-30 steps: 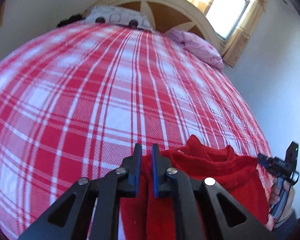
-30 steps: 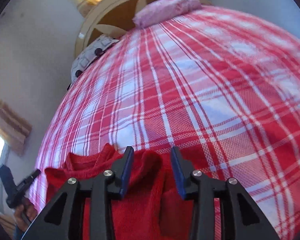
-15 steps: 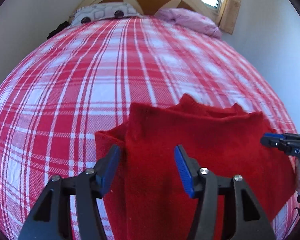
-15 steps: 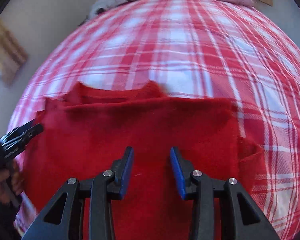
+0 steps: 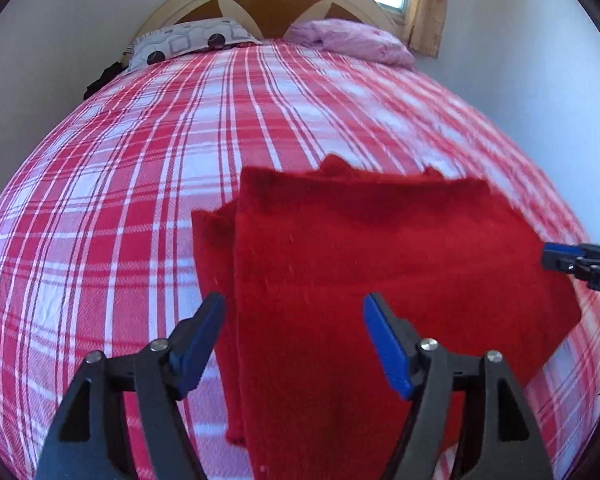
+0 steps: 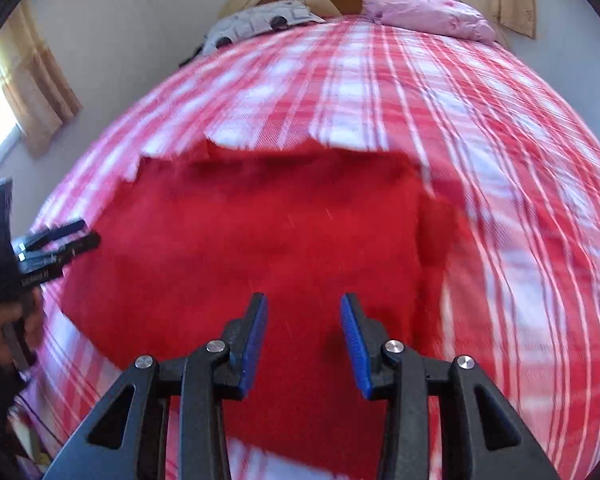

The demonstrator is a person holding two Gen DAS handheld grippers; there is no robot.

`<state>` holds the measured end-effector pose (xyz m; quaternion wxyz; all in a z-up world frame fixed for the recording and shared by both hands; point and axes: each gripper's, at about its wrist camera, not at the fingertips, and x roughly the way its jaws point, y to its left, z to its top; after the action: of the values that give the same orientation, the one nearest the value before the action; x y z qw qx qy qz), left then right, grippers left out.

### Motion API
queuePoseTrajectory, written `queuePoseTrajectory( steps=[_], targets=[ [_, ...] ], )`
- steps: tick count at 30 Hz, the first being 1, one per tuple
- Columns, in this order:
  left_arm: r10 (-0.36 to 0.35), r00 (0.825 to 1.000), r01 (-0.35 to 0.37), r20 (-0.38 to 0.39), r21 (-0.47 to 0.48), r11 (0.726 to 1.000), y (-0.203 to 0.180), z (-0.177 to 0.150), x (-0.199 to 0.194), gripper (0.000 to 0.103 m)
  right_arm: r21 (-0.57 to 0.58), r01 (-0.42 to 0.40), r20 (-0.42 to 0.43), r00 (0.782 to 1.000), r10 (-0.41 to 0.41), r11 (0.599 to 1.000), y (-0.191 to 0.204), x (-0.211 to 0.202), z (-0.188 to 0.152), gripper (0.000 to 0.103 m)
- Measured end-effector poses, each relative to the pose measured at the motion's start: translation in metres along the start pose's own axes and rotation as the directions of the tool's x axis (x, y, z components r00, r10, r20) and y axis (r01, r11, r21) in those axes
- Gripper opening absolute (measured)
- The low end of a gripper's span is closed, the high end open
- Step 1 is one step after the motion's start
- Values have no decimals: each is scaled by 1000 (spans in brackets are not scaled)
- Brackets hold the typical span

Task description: Fold small clothes

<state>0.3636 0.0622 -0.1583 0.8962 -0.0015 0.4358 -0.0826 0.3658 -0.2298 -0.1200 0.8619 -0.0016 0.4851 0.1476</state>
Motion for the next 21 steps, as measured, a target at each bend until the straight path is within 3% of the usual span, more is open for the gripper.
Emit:
queuePoseTrajectory(
  steps=[3,4,7,10,16,21],
  targets=[
    [44,998,-44,-34,23,999,-4,-12,13,75,12,32,-4,999,-32,999,-8,8,-23,39],
    [42,998,-41,-54,25,999,-5,-16,19,80,13,29,11,1000,-29,1000,-11,8,-28,40],
    [80,997,-80,-18,10,997,-4,-22,22,94,23,35,44,998,-36,999,-14,11,-33,40],
    [64,998,-65,-27,-38,997,1,-23,22,94,21,58,51,997,-59,998,-10,10,-34,40],
    [64,997,-65,-33,-44,997,0,-29,12,93,68,52,105,993,-59,996,-11,-10,-38,40],
    [65,998,-65,-9,5,998,-5,-41,-14,93,41,82,150,985,-88,996,-1,-36,-54,40]
  ],
)
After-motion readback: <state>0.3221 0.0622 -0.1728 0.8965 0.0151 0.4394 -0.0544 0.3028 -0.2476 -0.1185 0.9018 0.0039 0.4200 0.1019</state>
